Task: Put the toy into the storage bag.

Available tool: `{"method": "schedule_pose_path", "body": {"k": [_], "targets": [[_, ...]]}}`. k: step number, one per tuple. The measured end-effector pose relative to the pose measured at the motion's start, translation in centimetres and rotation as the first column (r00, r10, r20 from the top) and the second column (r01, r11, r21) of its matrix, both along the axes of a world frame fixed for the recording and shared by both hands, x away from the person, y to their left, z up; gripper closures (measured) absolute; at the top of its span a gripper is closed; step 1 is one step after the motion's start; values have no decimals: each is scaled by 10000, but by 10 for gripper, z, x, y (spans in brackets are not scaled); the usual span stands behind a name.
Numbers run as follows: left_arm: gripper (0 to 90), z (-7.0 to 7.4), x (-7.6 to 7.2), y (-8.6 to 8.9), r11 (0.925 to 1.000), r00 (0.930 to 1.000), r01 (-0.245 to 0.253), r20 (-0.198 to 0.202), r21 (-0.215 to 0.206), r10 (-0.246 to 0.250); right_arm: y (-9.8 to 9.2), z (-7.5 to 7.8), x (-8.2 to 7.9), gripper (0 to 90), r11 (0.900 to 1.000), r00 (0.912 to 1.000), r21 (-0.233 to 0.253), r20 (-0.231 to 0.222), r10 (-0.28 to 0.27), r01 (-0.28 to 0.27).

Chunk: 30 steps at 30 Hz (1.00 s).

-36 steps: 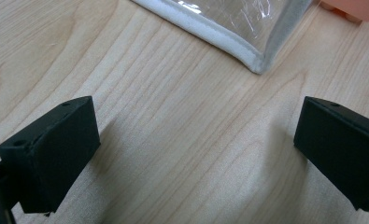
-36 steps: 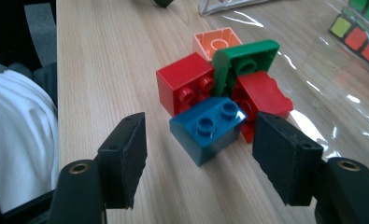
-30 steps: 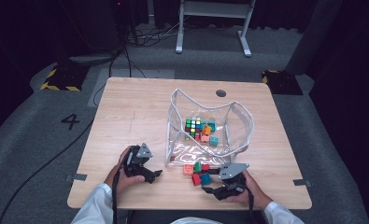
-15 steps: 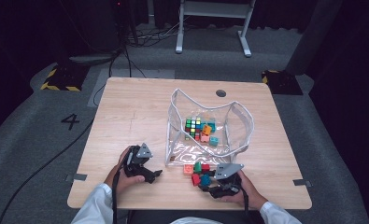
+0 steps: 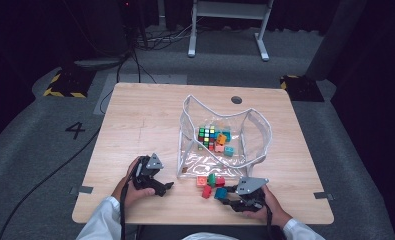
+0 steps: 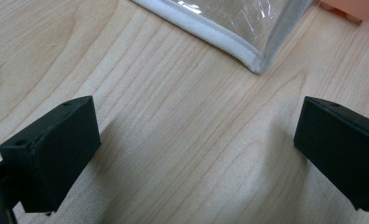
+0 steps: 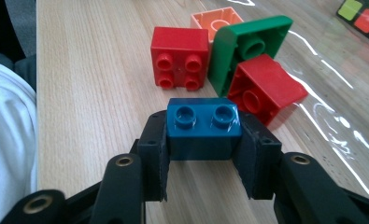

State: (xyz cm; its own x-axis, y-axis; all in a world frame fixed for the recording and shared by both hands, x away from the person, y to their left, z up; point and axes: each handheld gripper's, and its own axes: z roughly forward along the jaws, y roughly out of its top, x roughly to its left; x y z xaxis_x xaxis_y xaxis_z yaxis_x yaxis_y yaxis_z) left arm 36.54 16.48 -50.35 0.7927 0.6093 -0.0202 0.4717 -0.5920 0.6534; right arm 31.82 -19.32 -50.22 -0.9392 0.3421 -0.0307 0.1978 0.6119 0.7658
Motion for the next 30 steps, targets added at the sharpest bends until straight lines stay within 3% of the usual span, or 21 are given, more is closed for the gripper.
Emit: {"method": "schedule_pose_path", "body": {"k": [2, 3, 6, 10, 18, 23, 30], "targets": [[4, 0, 0, 0, 10000, 10000, -2, -2, -1, 2, -4, 2, 1, 591, 9999, 9999, 75, 145, 74, -75], [4, 0, 0, 0, 10000, 10000, -2, -3, -3, 2, -8, 4, -1, 591, 9999, 9999, 47, -100, -124, 124], [4, 0, 0, 0, 10000, 10000, -1, -3, -4, 1, -18, 9, -2, 591, 9992, 9994, 227, -115, -325, 327], [4, 0, -1, 0, 10000, 10000, -66, 4, 39, 66, -31, 16, 0, 591, 9984, 9987, 418, 332, -396, 382], [4, 0, 0, 0, 10000, 10000, -48, 10, 24, 48, -59, 28, 0, 591, 9947, 9949, 530, 451, -904, 880], [4, 0, 0, 0, 10000, 10000, -55, 13, 29, 55, -79, 31, 0, 591, 9901, 9881, 409, 702, -1370, 1343], [4, 0, 0, 0, 10000, 10000, -43, 23, 28, 43, -108, 32, 3, 592, 9725, 9712, 653, 693, -2278, 2235]]}}
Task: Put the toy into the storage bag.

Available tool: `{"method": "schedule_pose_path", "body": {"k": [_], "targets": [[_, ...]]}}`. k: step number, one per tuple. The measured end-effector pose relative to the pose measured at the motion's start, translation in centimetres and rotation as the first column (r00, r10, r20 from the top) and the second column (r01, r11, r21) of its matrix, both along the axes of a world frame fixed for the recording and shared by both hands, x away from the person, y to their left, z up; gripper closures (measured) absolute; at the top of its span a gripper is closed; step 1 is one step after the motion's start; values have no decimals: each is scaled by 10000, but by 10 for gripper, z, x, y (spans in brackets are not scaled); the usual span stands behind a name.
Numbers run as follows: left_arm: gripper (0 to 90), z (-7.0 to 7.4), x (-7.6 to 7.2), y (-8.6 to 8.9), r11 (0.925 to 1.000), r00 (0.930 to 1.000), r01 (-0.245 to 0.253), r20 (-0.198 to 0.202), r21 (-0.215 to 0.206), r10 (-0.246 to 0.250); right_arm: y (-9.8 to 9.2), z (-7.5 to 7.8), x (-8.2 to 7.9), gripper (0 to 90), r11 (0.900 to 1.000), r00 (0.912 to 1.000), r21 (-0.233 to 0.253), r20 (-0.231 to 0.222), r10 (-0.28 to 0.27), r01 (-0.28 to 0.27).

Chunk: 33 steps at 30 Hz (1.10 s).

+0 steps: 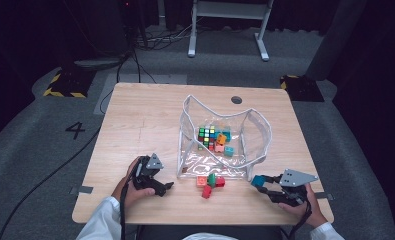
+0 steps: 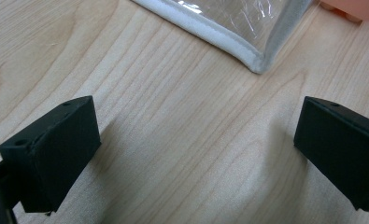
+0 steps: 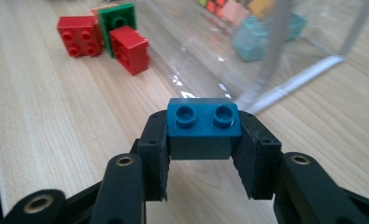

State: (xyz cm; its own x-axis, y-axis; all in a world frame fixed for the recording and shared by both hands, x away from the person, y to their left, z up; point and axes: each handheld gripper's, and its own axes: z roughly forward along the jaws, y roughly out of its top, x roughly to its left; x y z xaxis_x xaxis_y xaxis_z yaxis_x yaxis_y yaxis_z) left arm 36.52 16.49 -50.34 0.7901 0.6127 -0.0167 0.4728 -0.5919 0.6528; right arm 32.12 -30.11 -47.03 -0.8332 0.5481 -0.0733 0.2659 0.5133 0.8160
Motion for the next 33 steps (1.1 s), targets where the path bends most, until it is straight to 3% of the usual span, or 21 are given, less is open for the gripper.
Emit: {"method": "schedule_pose_path", "body": {"k": [10, 17, 24, 33], "targets": [[4, 0, 0, 0, 10000, 10000, 34, -32, -35, -34, -31, 12, 13, 592, 9929, 9928, 233, 253, -1171, 1165], [3, 0, 0, 0, 10000, 10000, 35, -34, -36, -36, -45, 35, 26, 592, 9843, 9823, 445, 702, -1734, 1706], [3, 0, 0, 0, 10000, 10000, 39, -32, -32, -39, -51, 73, 45, 591, 9754, 9706, 940, 1178, -2100, 1996], [3, 0, 0, 0, 10000, 10000, 35, -43, -13, -35, -46, 130, 63, 592, 9688, 9537, 1221, 1865, -2359, 2157]]}}
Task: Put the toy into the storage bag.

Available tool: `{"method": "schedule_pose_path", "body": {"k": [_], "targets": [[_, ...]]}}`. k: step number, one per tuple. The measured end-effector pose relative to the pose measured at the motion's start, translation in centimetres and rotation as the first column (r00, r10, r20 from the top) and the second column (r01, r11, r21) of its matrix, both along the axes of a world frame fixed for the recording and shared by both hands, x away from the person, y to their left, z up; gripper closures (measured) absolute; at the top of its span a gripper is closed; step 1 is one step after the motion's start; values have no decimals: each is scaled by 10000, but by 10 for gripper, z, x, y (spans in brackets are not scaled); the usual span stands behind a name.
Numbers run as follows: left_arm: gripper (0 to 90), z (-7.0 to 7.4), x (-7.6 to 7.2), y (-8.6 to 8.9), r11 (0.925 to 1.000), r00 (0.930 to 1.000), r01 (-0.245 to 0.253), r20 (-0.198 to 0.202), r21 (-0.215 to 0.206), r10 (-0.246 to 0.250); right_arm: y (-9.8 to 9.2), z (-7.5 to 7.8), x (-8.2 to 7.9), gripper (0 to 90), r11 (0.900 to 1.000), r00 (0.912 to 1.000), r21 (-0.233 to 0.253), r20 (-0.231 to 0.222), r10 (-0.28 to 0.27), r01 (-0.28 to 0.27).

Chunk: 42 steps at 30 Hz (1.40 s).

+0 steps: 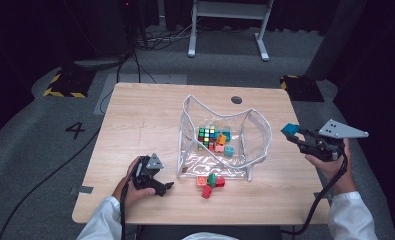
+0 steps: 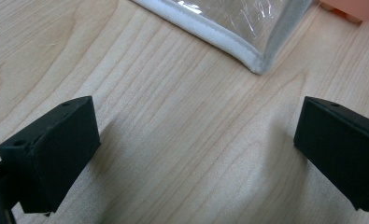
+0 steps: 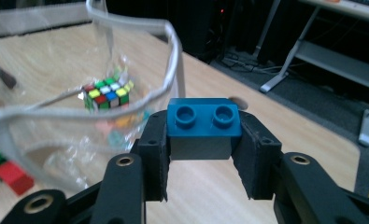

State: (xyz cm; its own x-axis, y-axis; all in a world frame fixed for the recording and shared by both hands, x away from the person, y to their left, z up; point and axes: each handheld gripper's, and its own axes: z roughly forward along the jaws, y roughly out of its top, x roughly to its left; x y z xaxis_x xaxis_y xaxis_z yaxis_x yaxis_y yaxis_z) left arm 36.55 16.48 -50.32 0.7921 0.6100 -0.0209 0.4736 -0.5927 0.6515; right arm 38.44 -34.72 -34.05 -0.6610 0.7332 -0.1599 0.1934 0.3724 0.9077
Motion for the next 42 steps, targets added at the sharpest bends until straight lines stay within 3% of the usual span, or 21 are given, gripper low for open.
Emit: {"method": "schedule_pose_path", "body": {"k": [5, 9, 17, 23, 30, 42], "targets": [[3, 0, 0, 0, 10000, 10000, 0, 19, 16, 0, 6, 21, 10, 592, 9998, 9996, 129, 247, 142, -145], [3, 0, 0, 0, 10000, 10000, 1, 19, 15, -1, 13, 32, 17, 592, 9992, 9993, 187, 141, 355, -358], [3, 0, 0, 0, 10000, 10000, 3, -3, 1, -3, 29, 42, 31, 592, 9966, 9970, 279, -40, 774, -772], [3, 0, 0, 0, 10000, 10000, 5, -1, -1, -5, 44, 40, 40, 592, 9924, 9924, 201, -200, 1218, -1214], [3, 0, 0, 0, 10000, 10000, 4, 0, 1, -4, 73, 31, 44, 591, 9802, 9790, 77, -478, 1981, -1979], [4, 0, 0, 0, 10000, 10000, -2, 13, -1, 2, 117, 20, 54, 592, 9389, 9404, -835, -967, 3260, -3340]]}}
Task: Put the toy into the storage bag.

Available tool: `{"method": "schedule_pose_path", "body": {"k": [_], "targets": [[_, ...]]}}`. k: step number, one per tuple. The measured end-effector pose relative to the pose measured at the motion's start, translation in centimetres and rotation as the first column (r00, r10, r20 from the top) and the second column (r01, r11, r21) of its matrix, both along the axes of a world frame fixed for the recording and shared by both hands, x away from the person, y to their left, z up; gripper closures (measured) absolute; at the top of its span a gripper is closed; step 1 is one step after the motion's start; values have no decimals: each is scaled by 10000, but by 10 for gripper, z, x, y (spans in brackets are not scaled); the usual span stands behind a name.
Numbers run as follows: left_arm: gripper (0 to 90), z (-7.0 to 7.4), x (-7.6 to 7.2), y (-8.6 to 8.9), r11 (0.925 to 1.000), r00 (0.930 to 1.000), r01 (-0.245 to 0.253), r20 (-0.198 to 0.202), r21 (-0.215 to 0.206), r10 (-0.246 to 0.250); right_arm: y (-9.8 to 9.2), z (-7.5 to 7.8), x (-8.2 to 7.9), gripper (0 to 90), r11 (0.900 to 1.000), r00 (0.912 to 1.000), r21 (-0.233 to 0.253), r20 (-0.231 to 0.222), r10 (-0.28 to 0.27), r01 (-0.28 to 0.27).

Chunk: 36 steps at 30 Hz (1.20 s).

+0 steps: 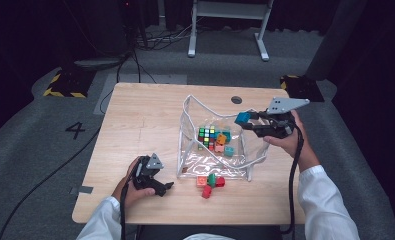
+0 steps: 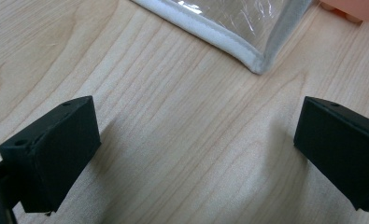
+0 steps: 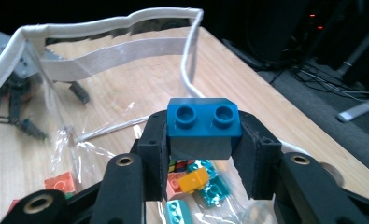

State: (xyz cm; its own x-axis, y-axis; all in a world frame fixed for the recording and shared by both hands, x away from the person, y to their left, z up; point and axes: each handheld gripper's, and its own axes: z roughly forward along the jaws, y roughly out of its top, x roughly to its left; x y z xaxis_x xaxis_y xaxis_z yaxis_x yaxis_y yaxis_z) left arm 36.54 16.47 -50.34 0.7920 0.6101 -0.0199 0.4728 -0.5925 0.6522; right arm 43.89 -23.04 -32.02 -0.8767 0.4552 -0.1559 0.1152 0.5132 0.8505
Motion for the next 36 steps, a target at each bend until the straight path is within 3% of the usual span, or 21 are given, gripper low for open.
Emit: {"method": "schedule_pose_path", "body": {"k": [7, 15, 18, 22, 27, 29, 31, 33, 36], "targets": [[4, 0, -1, 0, 10000, 10000, -71, 9, -3, 71, 18, -8, 9, 592, 9965, 9987, -713, -287, 426, -445], [4, 0, -1, 0, 10000, 10000, -75, 6, -2, 75, 26, -13, 16, 591, 9807, 9975, -1887, -573, 409, -511], [4, 0, -1, 0, 10000, 10000, -70, 3, -7, 70, 29, -15, 18, 591, 9615, 9968, -2673, -638, 484, -638], [4, 0, -1, 0, 10000, 10000, -76, 6, -5, 76, 31, -17, 19, 591, 9437, 9965, -3268, -799, 262, -510], [4, 0, -1, 0, 10000, 10000, -71, 5, -9, 71, 26, -17, 21, 591, 9147, 9963, -4019, -850, 80, -416], [4, 0, -1, 0, 10000, 10000, -78, -1, -6, 78, 21, -18, 21, 591, 9020, 9964, -4300, -851, 27, -392], [4, 0, -1, 0, 10000, 10000, -69, 6, -8, 69, 16, -19, 22, 590, 8811, 9971, -4711, -764, 53, -408], [4, 0, 0, 0, 10000, 10000, -56, 12, -14, 56, 10, -18, 20, 590, 8728, 9968, -4866, -795, 8, -395], [4, 0, 0, 0, 10000, 10000, -58, -40, -68, 58, 2, -15, 18, 590, 8763, 9968, -4805, -795, -31, -356]]}}
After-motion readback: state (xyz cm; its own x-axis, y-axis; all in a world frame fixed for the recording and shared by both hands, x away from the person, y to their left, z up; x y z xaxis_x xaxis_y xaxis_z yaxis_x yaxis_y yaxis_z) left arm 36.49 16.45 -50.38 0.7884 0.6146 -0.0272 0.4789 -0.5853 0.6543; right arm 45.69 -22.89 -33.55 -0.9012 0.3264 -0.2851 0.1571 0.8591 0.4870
